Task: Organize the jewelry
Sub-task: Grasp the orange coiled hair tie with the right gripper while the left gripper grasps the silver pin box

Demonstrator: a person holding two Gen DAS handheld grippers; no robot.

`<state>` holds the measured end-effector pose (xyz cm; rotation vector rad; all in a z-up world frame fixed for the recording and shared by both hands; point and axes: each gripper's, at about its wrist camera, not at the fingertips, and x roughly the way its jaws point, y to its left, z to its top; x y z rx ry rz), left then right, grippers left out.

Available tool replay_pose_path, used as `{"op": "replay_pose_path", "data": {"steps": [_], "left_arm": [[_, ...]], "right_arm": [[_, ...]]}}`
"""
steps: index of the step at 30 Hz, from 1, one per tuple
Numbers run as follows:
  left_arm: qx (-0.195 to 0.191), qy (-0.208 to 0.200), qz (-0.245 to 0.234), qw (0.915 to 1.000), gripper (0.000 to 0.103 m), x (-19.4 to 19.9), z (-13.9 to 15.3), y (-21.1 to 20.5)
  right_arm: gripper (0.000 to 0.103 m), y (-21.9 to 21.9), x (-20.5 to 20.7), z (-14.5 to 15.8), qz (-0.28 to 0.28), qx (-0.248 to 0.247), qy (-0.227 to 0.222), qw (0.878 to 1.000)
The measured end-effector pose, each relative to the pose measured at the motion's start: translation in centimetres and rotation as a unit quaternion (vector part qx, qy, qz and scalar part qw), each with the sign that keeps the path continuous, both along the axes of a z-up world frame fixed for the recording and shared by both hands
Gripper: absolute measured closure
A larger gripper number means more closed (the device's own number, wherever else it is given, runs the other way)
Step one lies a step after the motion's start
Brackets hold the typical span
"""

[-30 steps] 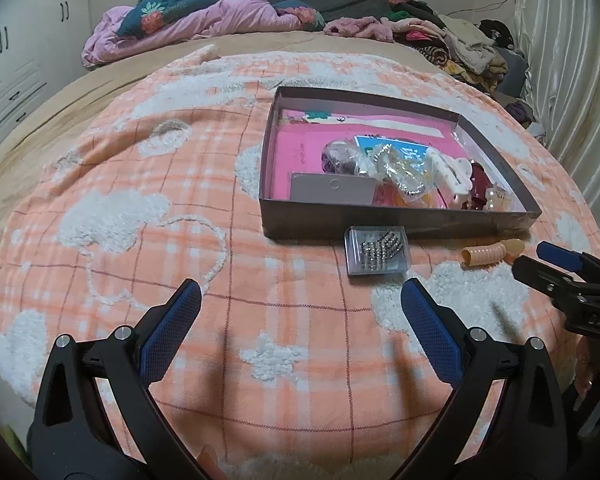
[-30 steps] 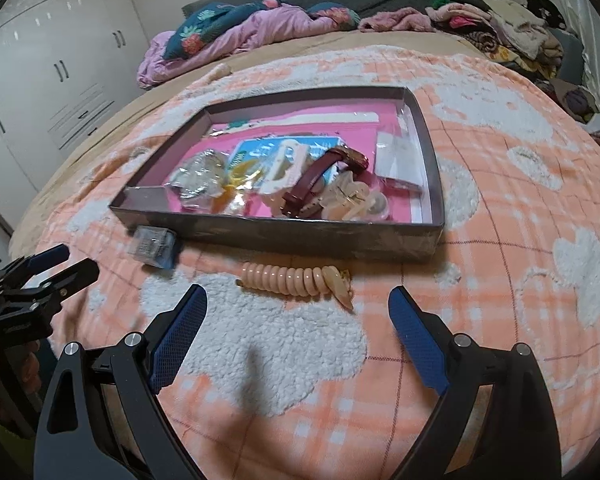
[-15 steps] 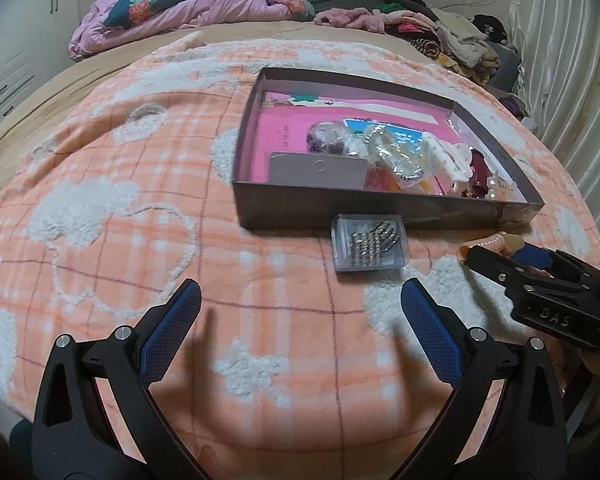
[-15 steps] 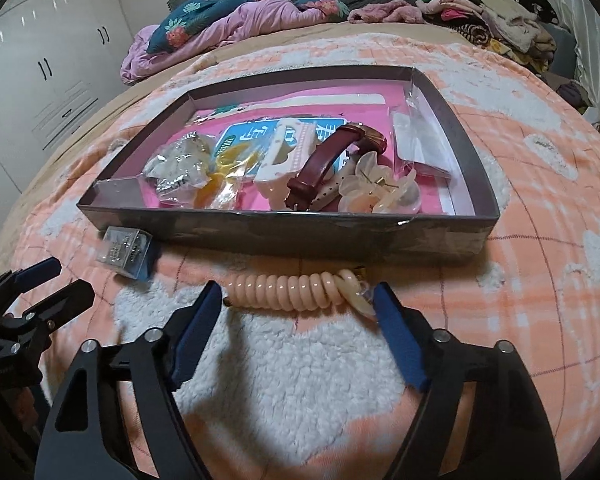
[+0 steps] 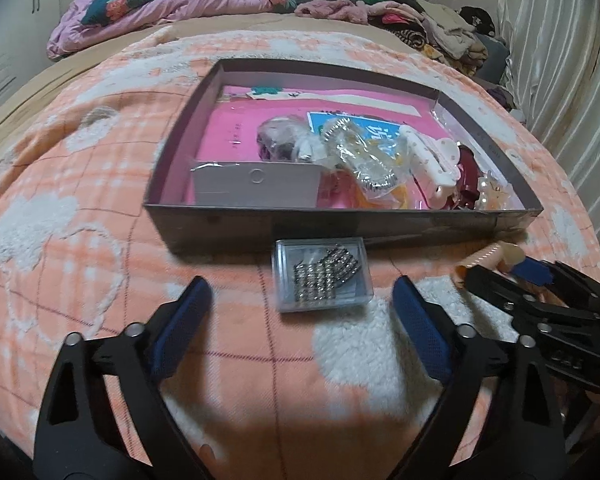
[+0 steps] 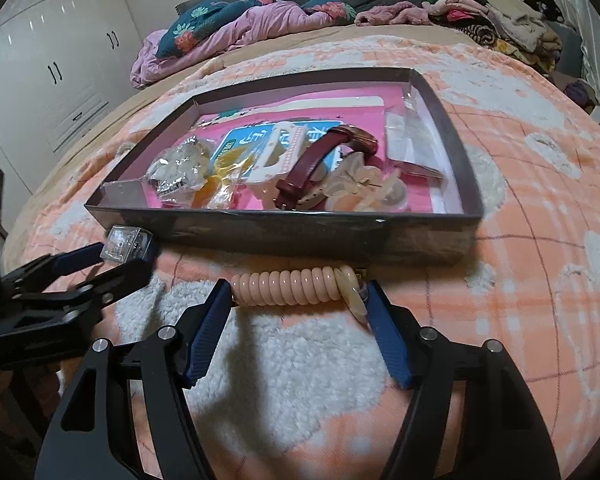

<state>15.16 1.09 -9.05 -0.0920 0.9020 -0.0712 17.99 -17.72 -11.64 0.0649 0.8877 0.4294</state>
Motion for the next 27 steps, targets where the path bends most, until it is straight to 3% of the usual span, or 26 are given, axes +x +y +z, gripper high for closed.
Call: {"op": "replay_pose_path", "data": {"steps": [1, 4, 6, 14, 27], "left_arm": [[0.003, 0.0, -0.001, 1.0, 0.024, 0.2, -0.1, -0.2], [0.011, -0.004, -0.006, 0.9999, 0.042, 0.4, -0.2, -0.5], [0.017, -0.012, -0.011, 0.9997, 0.065, 0.4, -0.1, -0.7], [0.008, -0.022, -0.022, 0.9995, 0.065, -0.9, 1.5, -0.3], [0.001, -0.066, 0.001, 0.9978, 0.065, -3.5, 5.7, 1.3]], "right_arm": [[0.036, -0.2, -0.1, 0.1, 0.0, 0.002, 0.002, 1.0], [0.036, -0.7, -0.5, 0.4, -0.003, 0.005, 0.002, 1.0], [0.036, -1.0, -0.7, 0.7, -0.005, 0.008, 0.002, 1.0], [0.036, -1.9, -2.0, 2.6, -0.001, 0.022, -0.013, 1.0], [0.036, -2.6, -3.6, 6.5, 0.012, 0.037, -0.067, 0.997]]}}
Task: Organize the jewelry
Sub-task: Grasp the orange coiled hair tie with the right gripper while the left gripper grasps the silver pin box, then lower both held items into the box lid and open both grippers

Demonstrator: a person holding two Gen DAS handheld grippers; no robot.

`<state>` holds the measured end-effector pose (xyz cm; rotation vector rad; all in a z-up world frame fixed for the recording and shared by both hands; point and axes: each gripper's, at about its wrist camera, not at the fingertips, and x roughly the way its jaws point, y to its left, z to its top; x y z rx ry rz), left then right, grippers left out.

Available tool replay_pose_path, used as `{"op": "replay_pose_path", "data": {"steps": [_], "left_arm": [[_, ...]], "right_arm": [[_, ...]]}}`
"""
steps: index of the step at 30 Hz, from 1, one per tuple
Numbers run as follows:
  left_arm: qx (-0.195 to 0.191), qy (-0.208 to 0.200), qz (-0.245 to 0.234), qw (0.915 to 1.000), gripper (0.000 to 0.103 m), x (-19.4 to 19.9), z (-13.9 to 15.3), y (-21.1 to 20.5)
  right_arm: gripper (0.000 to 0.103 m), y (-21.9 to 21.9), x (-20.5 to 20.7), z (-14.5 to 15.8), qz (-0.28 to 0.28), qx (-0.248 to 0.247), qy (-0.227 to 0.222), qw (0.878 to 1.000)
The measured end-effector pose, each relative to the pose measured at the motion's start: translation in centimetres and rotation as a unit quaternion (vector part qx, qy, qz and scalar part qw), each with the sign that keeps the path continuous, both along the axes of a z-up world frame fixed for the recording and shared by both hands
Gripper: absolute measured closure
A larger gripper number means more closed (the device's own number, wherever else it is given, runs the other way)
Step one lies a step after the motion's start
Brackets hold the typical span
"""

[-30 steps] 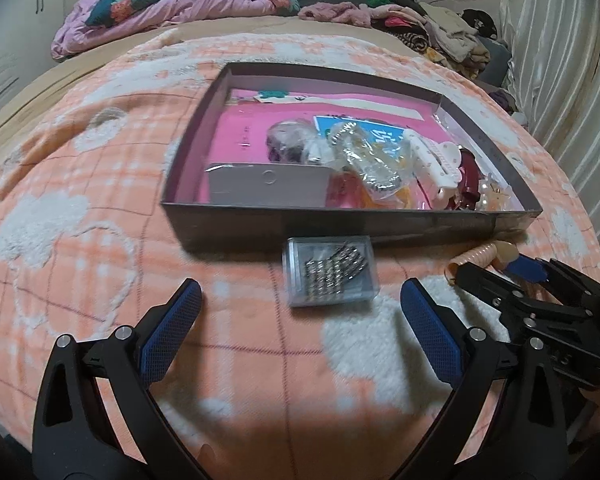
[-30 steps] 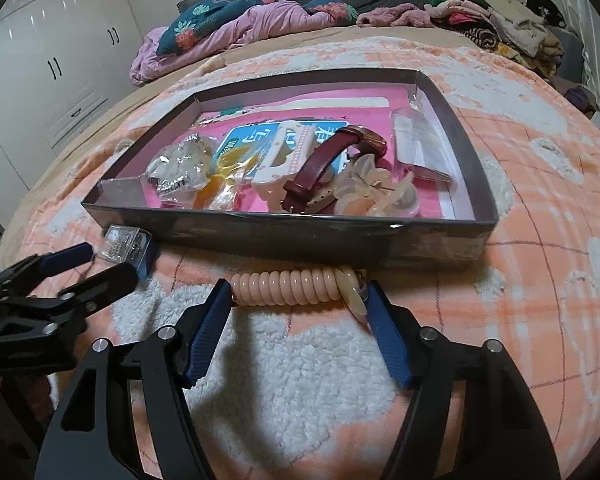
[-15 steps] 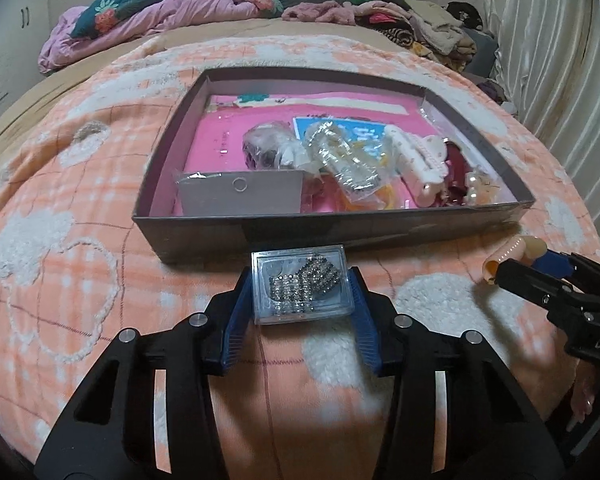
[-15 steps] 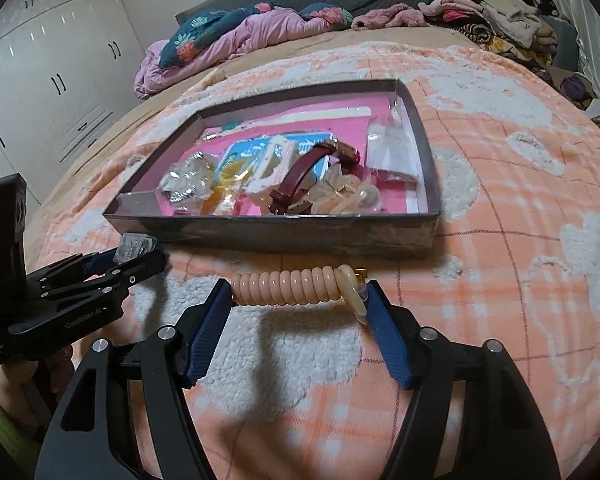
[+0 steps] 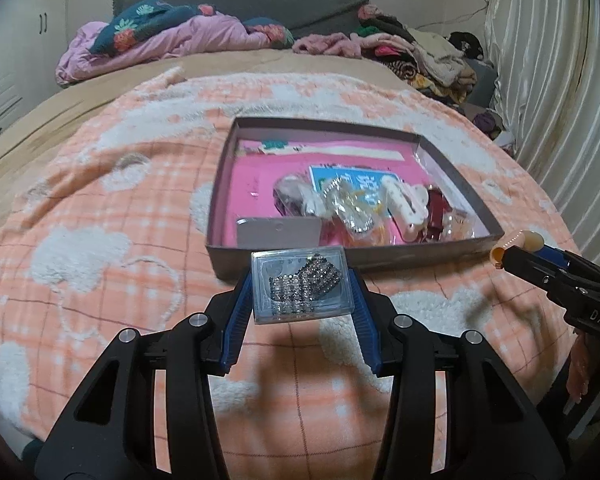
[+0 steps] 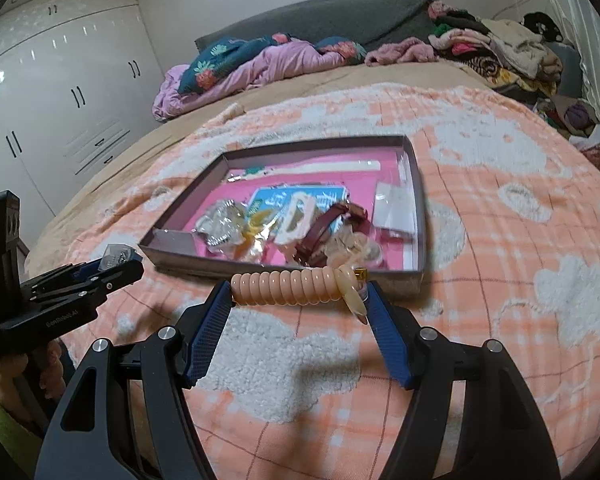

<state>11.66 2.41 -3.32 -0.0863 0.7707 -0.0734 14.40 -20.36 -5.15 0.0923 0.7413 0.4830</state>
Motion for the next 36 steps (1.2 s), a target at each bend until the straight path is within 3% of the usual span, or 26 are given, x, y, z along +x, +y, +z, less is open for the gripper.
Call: {"op": "replay_pose_path", "data": {"steps": [17, 36], "left_arm": [[0.003, -0.028, -0.017, 0.9994, 0.065, 1.6, 2.6, -1.9], [0.027, -0.014, -0.041, 0.9987, 0.065, 7.5, 1.9, -5.6]], "right_arm": [[0.036, -0.6, 0.6, 3.8, 0.0, -0.001, -0.058, 0.998], [0.036, -2.3, 7.5, 6.5, -0.025, 0.001, -0.064, 0.998]]}}
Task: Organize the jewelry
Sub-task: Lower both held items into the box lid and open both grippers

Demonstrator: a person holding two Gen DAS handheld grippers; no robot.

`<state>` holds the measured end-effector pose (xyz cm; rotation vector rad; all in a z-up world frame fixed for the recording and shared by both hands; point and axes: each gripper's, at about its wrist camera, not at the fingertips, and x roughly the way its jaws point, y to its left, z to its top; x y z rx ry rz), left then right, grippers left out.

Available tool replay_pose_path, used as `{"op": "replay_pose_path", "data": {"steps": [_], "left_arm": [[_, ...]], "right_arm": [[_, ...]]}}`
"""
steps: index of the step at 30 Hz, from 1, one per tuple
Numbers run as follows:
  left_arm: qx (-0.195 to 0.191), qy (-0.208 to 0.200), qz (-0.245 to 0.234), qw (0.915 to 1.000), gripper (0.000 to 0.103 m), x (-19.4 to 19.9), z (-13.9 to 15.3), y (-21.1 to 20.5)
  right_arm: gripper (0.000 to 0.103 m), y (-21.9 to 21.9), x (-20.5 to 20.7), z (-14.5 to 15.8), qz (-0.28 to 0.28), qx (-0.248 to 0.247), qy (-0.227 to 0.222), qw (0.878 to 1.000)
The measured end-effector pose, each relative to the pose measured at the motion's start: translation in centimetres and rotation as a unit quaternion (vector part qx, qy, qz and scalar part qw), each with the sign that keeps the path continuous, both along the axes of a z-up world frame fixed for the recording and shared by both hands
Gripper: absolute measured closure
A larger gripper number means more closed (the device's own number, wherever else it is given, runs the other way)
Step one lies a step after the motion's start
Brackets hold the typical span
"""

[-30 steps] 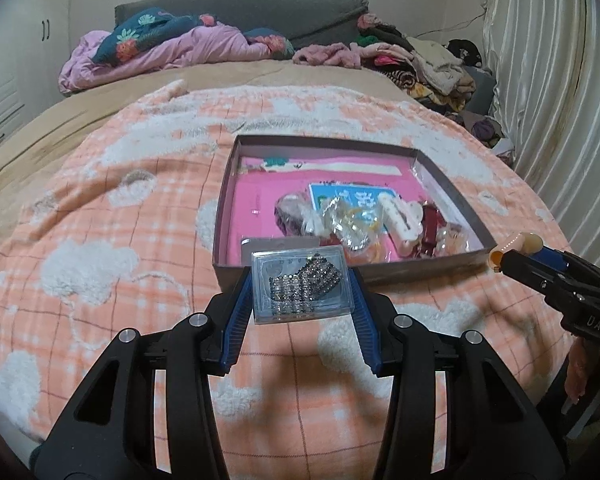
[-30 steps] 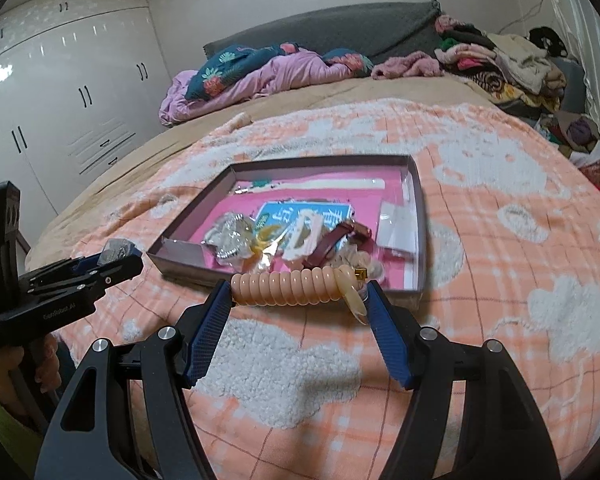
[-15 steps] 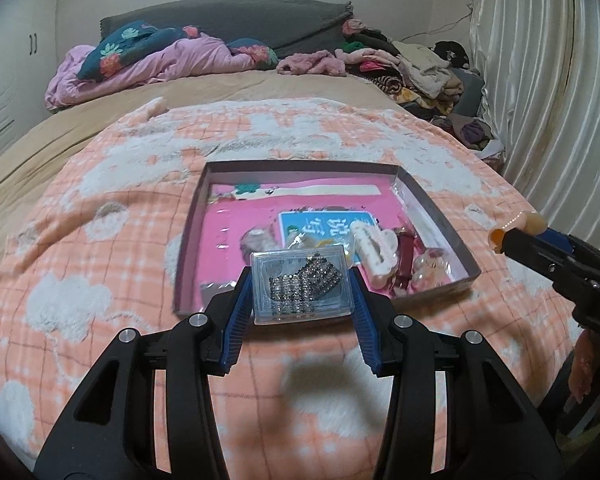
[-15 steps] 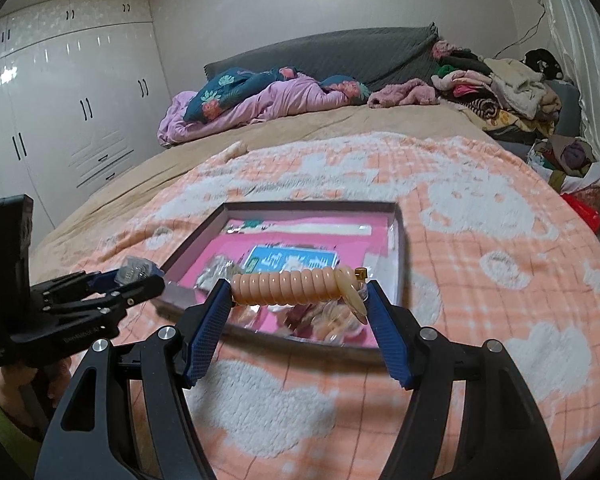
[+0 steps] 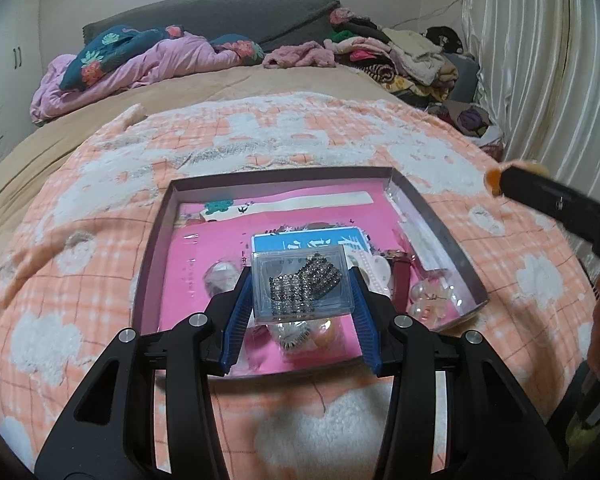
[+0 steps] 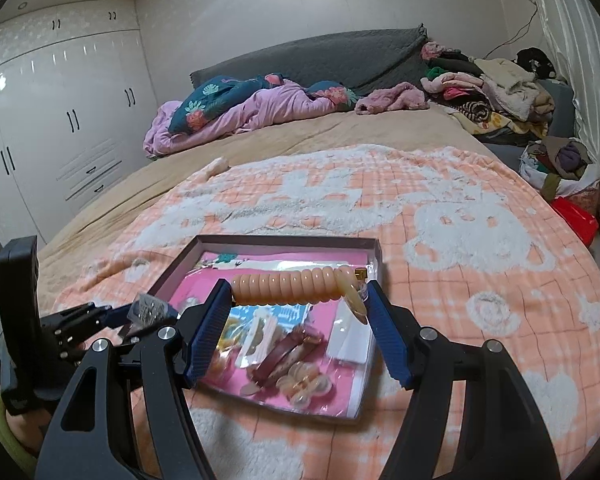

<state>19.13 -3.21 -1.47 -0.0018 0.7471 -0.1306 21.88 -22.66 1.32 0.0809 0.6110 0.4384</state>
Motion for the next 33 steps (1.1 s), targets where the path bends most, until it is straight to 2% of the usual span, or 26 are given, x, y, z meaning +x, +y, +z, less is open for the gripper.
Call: {"op": "replay_pose_path", "data": {"steps": [6, 19, 22, 29, 33], "left_arm": [[0.004, 0.016, -0.003, 0.9999, 0.065, 1.1, -1.2, -0.3], [0.006, 0.042, 0.003, 0.9991, 0.064, 2.1, -3.5, -0.2], [0.007, 0.041, 0.007, 0.9991, 0.055, 2.1, -3.6, 0.1], [0.003, 0.042, 0.016, 0.999, 0.048, 1.5, -3.4, 0.8], [0.003, 0.037, 0.02, 0.9991, 0.046, 1.1, -2.9, 1.0]], "right_arm": [[0.036, 0.7, 2.4, -0.9, 0.009, -0.009, 0.024, 1.0], [0.036, 1.5, 4.0, -5.0, 0.026, -0.03, 0.067, 0.997], [0.036, 1.8, 4.1, -5.6, 0.029, -0.032, 0.074, 0.996], [0.033, 2.3, 4.2, -6.5, 0.033, -0.037, 0.09, 0.995], [0.02, 1.9, 3.8, -6.1, 0.031, -0.027, 0.085, 0.996]]}}
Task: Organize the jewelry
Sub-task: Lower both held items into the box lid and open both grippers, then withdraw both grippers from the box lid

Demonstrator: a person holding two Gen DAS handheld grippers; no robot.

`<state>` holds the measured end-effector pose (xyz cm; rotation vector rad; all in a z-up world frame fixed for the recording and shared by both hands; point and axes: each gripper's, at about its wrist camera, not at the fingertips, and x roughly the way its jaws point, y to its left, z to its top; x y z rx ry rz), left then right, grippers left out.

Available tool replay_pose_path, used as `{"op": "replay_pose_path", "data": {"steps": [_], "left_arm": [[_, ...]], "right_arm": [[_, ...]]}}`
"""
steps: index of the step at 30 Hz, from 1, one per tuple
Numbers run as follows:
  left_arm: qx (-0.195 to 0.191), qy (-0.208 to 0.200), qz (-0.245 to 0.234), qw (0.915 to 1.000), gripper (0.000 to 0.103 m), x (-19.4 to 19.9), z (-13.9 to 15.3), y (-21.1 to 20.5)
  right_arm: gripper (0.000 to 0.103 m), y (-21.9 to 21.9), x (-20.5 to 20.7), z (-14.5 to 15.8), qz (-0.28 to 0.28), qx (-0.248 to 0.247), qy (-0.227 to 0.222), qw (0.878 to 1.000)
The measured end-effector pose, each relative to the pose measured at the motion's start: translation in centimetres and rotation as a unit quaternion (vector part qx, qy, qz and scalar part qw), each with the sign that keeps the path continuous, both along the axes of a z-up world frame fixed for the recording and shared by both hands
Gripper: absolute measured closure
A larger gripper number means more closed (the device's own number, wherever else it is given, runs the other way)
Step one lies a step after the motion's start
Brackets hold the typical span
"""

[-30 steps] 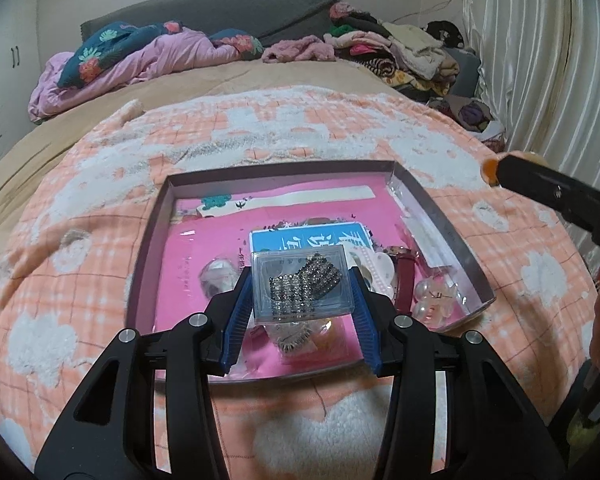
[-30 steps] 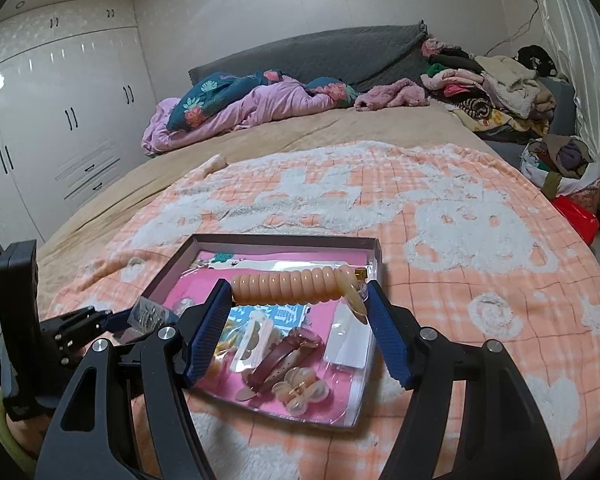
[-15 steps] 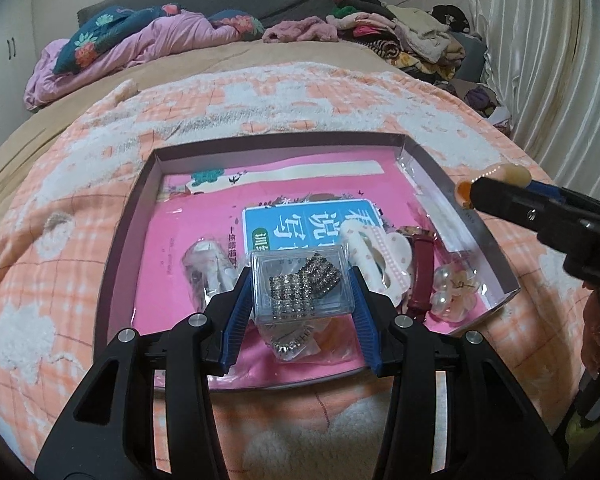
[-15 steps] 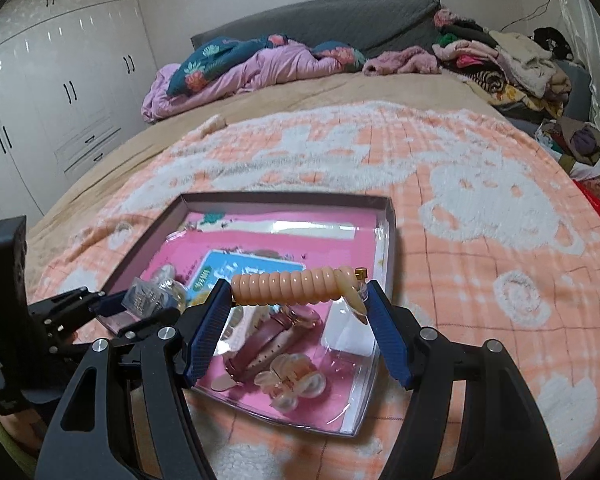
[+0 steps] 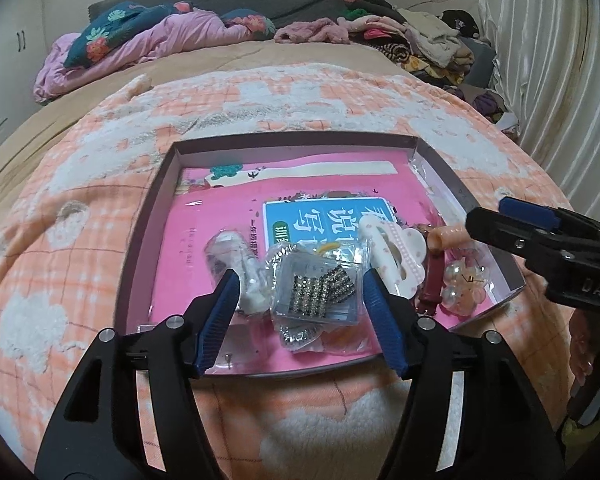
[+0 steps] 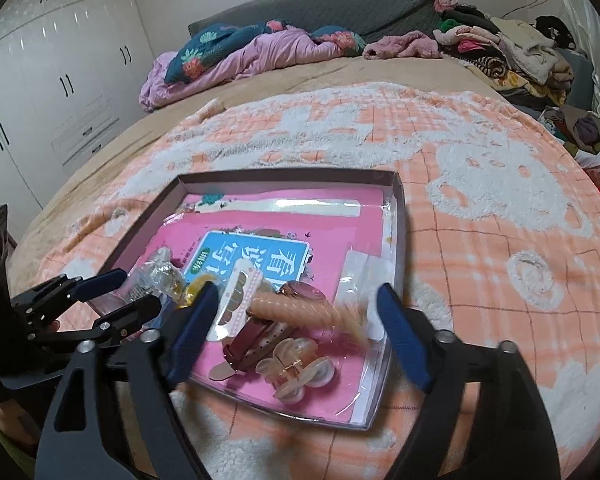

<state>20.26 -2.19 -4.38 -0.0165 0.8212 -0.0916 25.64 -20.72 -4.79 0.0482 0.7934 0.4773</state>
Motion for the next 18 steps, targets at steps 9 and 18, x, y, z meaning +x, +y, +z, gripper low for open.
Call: {"op": "replay_pose_path", "data": {"steps": [9, 18], "left_arm": [[-0.007, -0.03, 0.005, 0.9995, 0.029, -2.1, 3.0, 0.0], [-0.001, -0.072, 0.011, 0.9973, 0.009, -6.3, 6.3, 0.4]], "right_arm": [[0.006, -2.3, -3.6, 3.7, -0.015, 0.034, -0.043, 0.998], [0.004, -3.4, -10.1, 6.7, -0.011, 0.044, -0.099, 0.994]]}}
